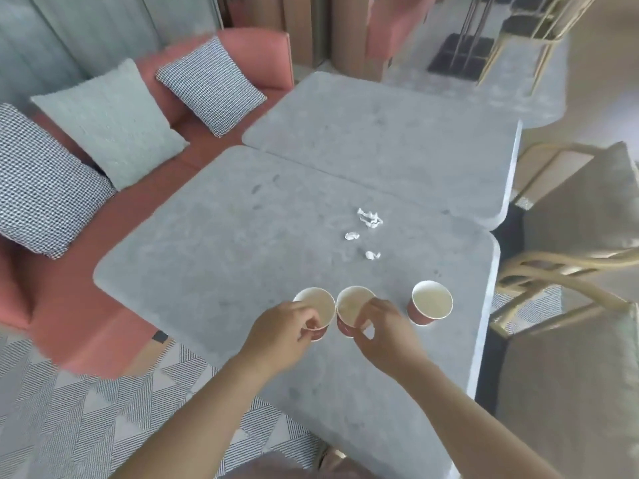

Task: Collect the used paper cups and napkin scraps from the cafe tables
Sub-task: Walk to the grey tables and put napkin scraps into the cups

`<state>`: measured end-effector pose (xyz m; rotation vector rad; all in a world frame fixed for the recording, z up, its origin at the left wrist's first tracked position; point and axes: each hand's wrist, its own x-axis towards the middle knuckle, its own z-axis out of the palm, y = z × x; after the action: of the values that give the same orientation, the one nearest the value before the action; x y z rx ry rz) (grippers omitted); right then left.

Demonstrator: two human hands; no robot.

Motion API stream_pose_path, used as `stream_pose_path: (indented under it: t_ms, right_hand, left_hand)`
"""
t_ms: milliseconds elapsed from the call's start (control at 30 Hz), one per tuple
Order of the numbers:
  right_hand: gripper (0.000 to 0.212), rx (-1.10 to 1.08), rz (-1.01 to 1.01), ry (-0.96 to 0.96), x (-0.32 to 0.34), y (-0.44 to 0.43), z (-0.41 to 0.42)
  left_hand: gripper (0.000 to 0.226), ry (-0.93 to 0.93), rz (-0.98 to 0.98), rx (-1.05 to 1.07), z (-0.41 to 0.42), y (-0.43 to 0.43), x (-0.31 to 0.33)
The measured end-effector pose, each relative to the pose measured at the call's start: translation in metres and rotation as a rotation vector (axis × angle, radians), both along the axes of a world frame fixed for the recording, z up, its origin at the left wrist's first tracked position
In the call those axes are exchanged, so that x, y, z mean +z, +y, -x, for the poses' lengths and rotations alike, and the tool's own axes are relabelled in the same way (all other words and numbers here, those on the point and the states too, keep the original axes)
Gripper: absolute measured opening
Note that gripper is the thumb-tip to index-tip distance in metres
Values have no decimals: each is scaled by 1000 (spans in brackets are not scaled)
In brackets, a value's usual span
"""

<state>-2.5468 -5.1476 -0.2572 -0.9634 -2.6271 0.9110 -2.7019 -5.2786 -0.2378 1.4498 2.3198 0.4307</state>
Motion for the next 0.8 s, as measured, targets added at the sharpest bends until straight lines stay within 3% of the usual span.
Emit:
stream_pose_path:
  t_ms: [333,567,800]
  right_hand:
    - [11,-189,1,-34,-17,38,46]
    - [7,-345,19,-166,-28,46,67]
    - [25,-457,50,-116,-29,46,73]
  left_hand:
    - [17,-36,73,-197,62,75,-26]
    - [16,-23,59,-385,94,120,-41]
    - [17,-39,81,-526,109,144,-51]
